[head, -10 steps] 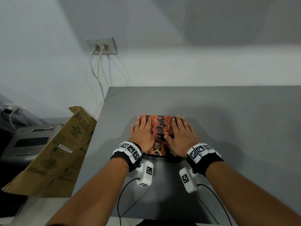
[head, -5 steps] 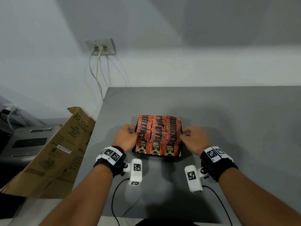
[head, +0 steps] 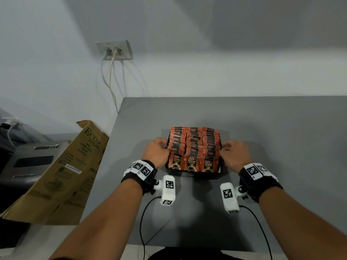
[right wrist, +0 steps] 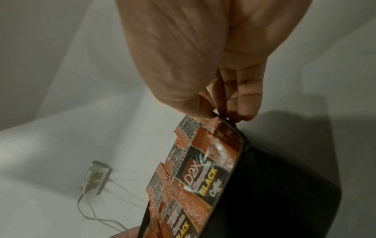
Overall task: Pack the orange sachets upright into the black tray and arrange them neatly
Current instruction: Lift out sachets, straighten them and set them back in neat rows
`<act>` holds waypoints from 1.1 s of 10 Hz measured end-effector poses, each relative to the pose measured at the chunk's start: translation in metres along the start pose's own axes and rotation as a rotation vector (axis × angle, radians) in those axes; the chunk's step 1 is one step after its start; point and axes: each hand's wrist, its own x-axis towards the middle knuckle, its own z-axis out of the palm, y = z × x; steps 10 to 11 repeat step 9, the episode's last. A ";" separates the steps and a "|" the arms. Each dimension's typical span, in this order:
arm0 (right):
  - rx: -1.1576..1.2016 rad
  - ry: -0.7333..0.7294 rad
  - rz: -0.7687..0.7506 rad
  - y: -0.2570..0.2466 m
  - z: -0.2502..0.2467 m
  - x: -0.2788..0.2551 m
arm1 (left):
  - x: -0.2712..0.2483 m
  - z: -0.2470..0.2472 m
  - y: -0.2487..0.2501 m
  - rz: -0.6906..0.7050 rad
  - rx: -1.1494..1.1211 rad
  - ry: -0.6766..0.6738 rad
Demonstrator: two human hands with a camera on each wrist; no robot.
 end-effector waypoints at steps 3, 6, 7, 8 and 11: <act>0.017 0.000 0.015 -0.002 -0.002 -0.003 | 0.001 0.002 0.001 0.012 0.003 0.001; 0.001 0.021 -0.001 0.001 0.000 0.000 | 0.002 0.004 0.000 0.003 -0.035 0.023; -0.005 0.048 -0.025 0.004 -0.001 -0.007 | -0.004 0.001 -0.005 0.022 -0.052 0.035; -0.008 0.005 -0.093 0.000 -0.017 -0.023 | -0.020 -0.008 -0.011 0.090 -0.057 0.077; 0.001 -0.192 -0.142 0.013 -0.043 -0.061 | -0.060 -0.028 -0.030 0.174 -0.006 -0.031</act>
